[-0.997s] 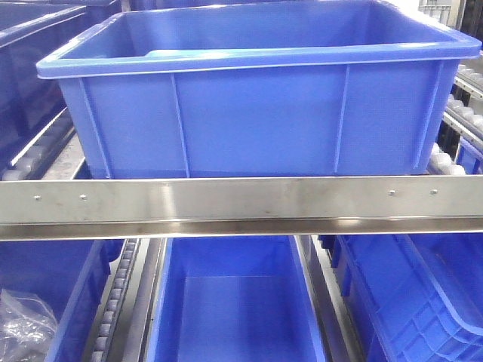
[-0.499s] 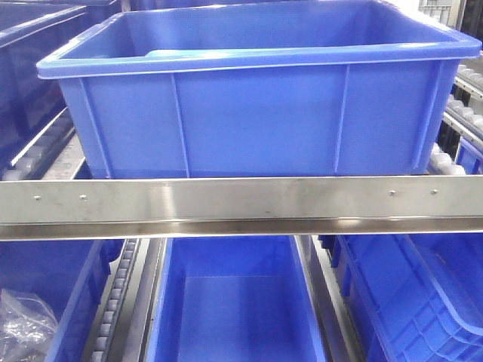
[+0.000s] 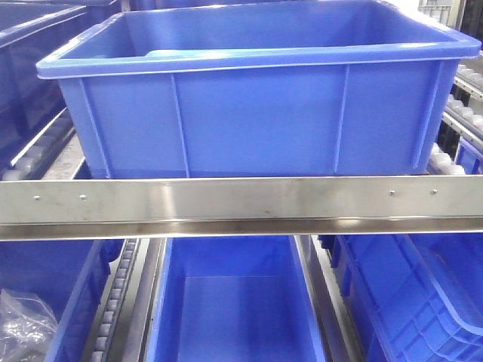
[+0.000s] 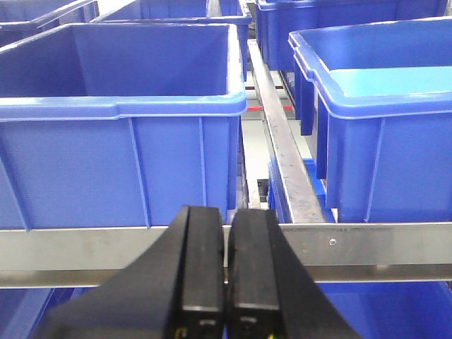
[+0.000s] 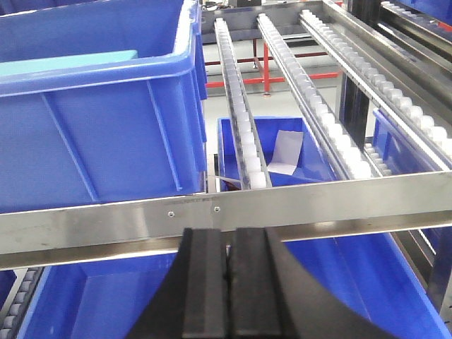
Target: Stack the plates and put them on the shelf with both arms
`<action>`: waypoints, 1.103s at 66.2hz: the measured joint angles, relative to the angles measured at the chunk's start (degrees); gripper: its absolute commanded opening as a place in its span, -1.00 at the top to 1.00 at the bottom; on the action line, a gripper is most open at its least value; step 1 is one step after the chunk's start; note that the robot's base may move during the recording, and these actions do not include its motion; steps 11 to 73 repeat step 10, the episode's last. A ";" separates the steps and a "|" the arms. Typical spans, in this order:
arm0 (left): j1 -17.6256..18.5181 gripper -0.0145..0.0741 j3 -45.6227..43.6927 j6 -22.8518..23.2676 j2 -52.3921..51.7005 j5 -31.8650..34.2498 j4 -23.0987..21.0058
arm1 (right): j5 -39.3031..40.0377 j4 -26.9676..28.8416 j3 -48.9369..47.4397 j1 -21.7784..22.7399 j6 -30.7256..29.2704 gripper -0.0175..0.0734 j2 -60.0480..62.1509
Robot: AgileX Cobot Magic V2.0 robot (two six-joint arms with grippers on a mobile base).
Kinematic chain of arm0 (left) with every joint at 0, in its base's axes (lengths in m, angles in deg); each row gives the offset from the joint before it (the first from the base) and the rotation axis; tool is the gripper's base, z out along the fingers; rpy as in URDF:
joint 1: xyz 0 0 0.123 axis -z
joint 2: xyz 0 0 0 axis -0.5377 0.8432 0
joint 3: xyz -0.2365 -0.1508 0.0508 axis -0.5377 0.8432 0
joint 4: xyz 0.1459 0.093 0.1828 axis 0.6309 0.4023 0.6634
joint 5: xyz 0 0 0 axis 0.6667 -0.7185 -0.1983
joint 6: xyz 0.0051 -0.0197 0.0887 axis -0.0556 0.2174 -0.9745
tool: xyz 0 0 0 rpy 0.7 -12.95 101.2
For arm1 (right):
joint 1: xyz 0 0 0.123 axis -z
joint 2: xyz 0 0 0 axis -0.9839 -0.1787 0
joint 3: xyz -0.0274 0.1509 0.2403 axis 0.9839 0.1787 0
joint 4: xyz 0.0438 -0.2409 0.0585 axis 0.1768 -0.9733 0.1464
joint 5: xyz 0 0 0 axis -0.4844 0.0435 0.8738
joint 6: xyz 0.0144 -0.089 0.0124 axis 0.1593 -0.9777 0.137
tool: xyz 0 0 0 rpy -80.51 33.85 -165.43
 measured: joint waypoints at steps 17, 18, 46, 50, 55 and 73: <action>0.00 0.48 0.00 0.00 0.00 0.00 0.00 | 0.00 0.00 0.00 0.00 0.00 0.49 0.00; 0.00 0.48 0.00 0.00 0.00 0.00 0.00 | 0.00 0.00 0.00 0.00 0.00 0.49 0.00; 0.00 0.48 0.00 0.00 0.00 0.00 0.00 | 0.00 0.00 0.00 0.00 0.00 0.49 0.00; 0.00 0.48 0.00 0.00 0.00 0.00 0.00 | 0.00 0.00 0.00 0.00 0.00 0.49 0.00; 0.00 0.48 0.00 0.00 0.00 0.00 0.00 | 0.00 0.00 0.00 0.00 0.00 0.49 0.00; 0.00 0.48 0.00 0.00 0.00 0.00 0.00 | 0.00 0.00 0.00 0.00 0.00 0.49 0.00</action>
